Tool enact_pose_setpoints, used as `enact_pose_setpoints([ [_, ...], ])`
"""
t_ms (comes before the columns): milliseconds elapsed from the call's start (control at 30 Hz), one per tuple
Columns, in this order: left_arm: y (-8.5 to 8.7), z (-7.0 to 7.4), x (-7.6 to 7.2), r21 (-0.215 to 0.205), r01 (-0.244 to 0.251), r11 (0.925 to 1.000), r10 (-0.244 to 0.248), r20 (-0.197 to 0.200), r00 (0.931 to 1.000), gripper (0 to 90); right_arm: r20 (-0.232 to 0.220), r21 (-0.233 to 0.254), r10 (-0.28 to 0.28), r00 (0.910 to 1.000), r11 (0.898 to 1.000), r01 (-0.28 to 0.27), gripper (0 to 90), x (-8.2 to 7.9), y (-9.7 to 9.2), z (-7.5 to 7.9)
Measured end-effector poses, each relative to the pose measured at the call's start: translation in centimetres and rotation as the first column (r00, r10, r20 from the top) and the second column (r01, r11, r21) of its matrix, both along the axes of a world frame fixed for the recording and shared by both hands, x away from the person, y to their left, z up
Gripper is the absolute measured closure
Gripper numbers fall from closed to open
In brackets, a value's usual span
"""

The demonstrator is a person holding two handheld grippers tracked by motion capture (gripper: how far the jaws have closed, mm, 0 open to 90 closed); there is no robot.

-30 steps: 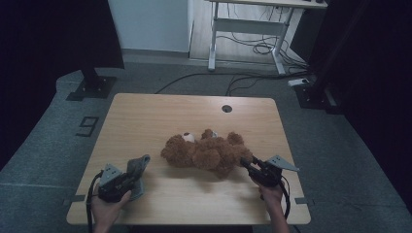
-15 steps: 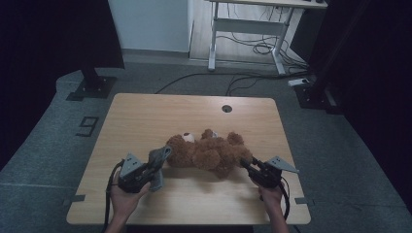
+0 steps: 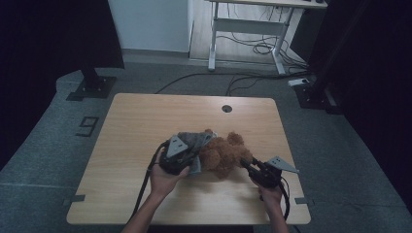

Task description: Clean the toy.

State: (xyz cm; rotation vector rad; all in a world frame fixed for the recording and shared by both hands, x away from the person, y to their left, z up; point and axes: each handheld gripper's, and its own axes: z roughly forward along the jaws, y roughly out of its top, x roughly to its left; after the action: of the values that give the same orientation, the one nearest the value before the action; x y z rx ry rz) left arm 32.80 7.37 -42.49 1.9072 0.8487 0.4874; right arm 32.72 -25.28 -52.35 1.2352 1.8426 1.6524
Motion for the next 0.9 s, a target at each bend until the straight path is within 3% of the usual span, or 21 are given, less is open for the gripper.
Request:
enact_pose_setpoints([
  [133, -1.1, -2.7, 1.8, 0.014, -0.006, 0.9999, 0.007, -0.084, 0.9964, 77.7, -0.009, -0.004, -0.004, 0.9999, 1.000, 0.004, 64.1, 0.1, 0.0, -0.1],
  [267, 0.0, -4.2, 1.9, -0.013, -0.023, 0.9997, 0.021, -0.104, 0.9943, 77.6, -0.026, -0.014, -0.012, 0.9996, 1.000, 0.011, 68.2, 0.2, 0.0, -0.3],
  [633, 5.2, -3.7, 0.9, -0.031, -0.086, 0.9958, 0.083, -0.069, 0.9942, 77.4, -0.040, -0.002, 0.005, 0.9992, 1.000, -0.005, 70.8, 0.3, -0.1, -0.5],
  [900, 9.8, -4.3, 1.0, -0.053, -0.171, 0.9838, 0.165, -0.104, 0.9808, 77.3, -0.042, 0.007, 0.016, 0.9990, 1.000, -0.016, 70.5, 0.4, -0.3, -0.7],
])
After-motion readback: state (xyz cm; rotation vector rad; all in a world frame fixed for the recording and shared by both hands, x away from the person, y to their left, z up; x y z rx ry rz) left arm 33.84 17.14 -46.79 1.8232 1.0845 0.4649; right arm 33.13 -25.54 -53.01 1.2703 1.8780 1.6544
